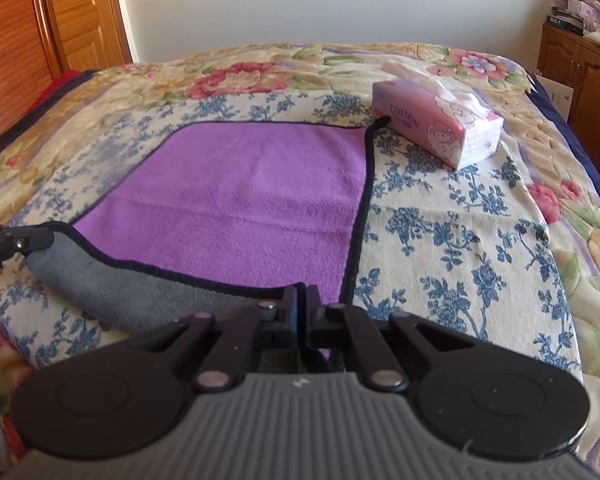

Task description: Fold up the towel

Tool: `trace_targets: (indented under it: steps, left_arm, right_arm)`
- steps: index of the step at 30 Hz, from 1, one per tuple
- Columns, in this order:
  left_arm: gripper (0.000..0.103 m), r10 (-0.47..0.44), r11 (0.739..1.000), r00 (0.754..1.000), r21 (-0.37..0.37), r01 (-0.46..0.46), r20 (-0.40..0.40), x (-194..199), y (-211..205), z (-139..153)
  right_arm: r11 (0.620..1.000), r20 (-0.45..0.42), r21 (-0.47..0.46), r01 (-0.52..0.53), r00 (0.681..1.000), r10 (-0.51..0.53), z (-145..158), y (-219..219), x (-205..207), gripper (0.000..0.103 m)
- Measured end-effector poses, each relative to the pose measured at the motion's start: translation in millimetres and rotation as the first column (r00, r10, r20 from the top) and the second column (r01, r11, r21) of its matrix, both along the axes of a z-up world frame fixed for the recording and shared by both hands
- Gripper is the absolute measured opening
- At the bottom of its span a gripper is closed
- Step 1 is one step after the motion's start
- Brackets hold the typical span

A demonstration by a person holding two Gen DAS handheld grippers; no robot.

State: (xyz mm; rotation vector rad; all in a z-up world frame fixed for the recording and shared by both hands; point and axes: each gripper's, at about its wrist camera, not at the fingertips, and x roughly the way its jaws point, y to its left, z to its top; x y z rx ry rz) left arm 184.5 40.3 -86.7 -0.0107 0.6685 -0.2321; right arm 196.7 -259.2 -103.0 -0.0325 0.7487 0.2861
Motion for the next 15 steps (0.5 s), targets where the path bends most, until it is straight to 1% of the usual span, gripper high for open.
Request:
trace_targets:
  steps: [15]
  left_arm:
    - [0.006,0.006,0.999,0.999,-0.035,-0.004,0.039,3,2,10]
  right_arm:
    - [1.0,0.06,0.011,0.0,0.998,-0.001,7,0,11,0.004]
